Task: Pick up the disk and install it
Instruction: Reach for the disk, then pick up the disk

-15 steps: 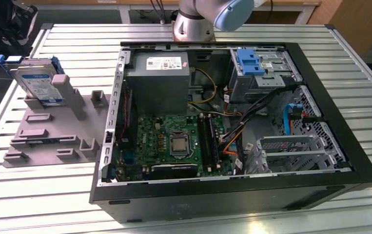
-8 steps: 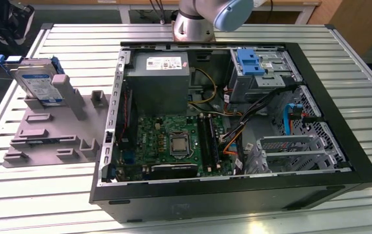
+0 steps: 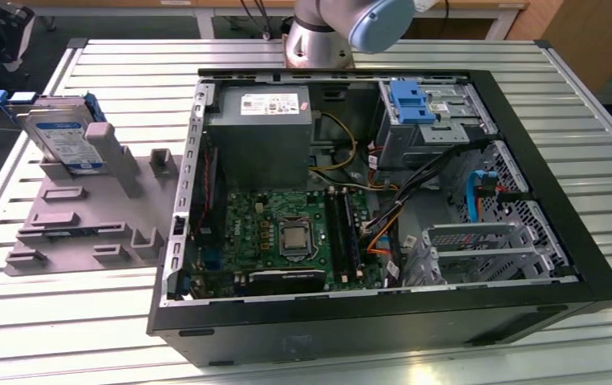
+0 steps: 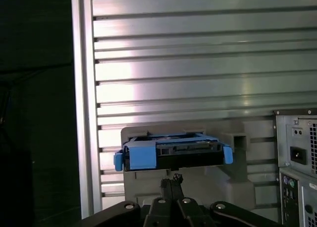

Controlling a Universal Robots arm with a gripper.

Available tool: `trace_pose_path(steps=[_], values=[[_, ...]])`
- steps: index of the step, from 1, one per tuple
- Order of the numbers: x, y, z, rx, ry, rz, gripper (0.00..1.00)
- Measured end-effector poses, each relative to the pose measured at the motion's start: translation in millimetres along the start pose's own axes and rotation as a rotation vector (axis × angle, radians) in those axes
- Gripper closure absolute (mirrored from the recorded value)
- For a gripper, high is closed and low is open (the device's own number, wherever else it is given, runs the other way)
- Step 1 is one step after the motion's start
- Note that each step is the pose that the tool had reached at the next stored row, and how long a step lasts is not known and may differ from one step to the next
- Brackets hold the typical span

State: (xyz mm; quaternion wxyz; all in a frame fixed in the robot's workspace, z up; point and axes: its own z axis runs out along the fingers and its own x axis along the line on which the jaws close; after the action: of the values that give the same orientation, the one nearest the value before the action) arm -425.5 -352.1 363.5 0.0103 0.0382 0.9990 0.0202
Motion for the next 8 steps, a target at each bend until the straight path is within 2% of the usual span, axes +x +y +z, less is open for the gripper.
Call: trace_pose_path(steps=[8], values=[[0.7, 3.4, 0.3, 0.0, 0.0001, 0.0, 0.89]])
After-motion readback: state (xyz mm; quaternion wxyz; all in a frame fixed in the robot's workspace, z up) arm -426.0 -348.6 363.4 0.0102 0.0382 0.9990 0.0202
